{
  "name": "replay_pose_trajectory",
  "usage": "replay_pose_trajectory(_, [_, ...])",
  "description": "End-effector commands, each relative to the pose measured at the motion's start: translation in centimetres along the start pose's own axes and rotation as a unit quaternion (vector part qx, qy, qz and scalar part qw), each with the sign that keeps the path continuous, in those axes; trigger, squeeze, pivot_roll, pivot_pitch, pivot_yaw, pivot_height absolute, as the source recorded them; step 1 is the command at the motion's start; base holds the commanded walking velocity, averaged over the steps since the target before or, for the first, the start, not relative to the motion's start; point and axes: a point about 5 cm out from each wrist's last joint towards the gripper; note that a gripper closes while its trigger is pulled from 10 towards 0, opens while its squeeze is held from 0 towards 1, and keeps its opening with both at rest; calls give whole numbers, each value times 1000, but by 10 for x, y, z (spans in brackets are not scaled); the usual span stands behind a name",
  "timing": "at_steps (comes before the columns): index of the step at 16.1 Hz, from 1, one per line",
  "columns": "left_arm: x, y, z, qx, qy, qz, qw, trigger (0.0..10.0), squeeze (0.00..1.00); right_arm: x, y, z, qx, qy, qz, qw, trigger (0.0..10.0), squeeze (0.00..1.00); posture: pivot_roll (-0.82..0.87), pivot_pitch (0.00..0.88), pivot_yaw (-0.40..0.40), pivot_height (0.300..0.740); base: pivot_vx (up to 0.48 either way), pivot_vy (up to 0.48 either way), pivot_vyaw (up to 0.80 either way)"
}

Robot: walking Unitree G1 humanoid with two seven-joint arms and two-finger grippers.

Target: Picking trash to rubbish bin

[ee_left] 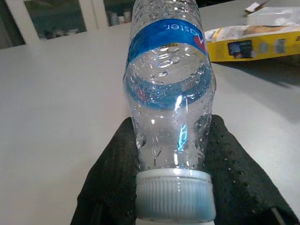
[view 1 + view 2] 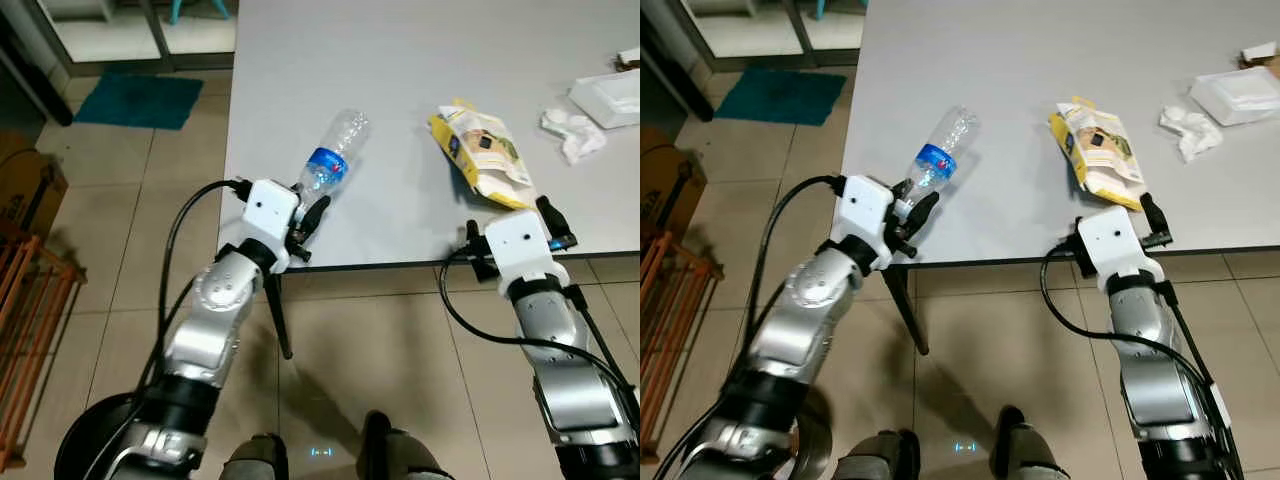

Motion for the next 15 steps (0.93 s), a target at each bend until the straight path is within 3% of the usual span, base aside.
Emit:
replay_pose_trajectory(1, [6,-4,5,6,-3,-32,999,10000,0,1,1,-4,0,-5,5,1000,10000,0,205,290,24,740,0,0,0])
replay_pose_trajectory(6, [5,-19,12,2,12,-77,997,10000,0,8,17,-2,19,-18,-3,1000,10000,0,244,305,33,740,0,0,0])
replay_pose_trajectory(15, [0,-41,14,-34,19,-87,995,10000,0,15,40,-20,17,-27,-1,999,10000,0,321,360,50,740,0,0,0])
Point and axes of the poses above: a point about 5 cm out from each wrist's last joint towards the gripper, its own y axis pointing out of the wrist towards the gripper, its own z axis along the axis of the wrist's last joint, x = y × z, and after that the axes turned 8 degrees about y, right-handed
